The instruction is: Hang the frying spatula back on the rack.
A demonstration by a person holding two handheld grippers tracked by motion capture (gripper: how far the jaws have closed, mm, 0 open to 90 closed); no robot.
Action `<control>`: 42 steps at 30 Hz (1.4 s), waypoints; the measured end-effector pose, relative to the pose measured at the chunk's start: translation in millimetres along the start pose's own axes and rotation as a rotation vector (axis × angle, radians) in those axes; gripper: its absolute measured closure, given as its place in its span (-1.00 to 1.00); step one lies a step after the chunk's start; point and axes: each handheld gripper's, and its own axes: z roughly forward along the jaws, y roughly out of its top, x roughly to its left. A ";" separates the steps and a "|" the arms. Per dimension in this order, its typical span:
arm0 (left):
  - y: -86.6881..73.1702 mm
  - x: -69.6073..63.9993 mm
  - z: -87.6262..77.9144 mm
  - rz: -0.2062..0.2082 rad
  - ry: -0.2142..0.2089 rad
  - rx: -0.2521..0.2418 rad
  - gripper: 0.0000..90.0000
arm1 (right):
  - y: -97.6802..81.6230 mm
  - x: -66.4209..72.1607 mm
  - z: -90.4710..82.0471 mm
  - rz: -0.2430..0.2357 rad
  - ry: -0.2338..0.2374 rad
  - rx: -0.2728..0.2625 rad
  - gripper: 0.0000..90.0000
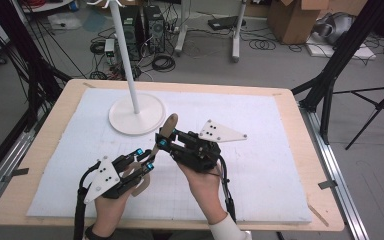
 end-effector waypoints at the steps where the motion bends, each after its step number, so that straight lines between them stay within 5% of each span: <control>1: 0.9 0.8 -0.5 -0.003 -0.006 -0.001 0.61 | 1.0 -1.0 -0.2 -0.003 0.009 0.005 0.64; 6: 11.1 6.3 -7.5 -0.014 -0.044 -0.014 0.41 | 7.3 -2.5 -2.9 -0.035 0.052 0.026 0.64; 9: 19.4 16.2 -13.2 -0.049 -0.103 -0.020 0.24 | 12.5 -3.8 -5.6 -0.064 0.088 0.052 0.65; 13: 26.7 33.9 -15.1 -0.130 -0.221 -0.028 0.03 | 17.7 -5.9 -8.3 -0.080 0.155 0.079 0.65; 18: 33.8 43.6 -2.2 -0.188 -0.473 0.038 -0.20 | 22.4 -4.9 -8.6 -0.101 0.237 0.113 0.65; 24: 40.0 43.2 14.4 -0.210 -0.594 0.053 -0.35 | 26.4 -3.1 -6.6 -0.119 0.323 0.129 0.65; 32: 43.1 38.1 29.5 -0.188 -0.666 0.040 -0.29 | 30.8 -0.7 -6.5 -0.141 0.370 0.146 0.65; 42: 43.2 40.1 33.1 -0.175 -0.684 0.022 0.29 | 31.4 -1.8 -7.2 -0.143 0.388 0.158 0.65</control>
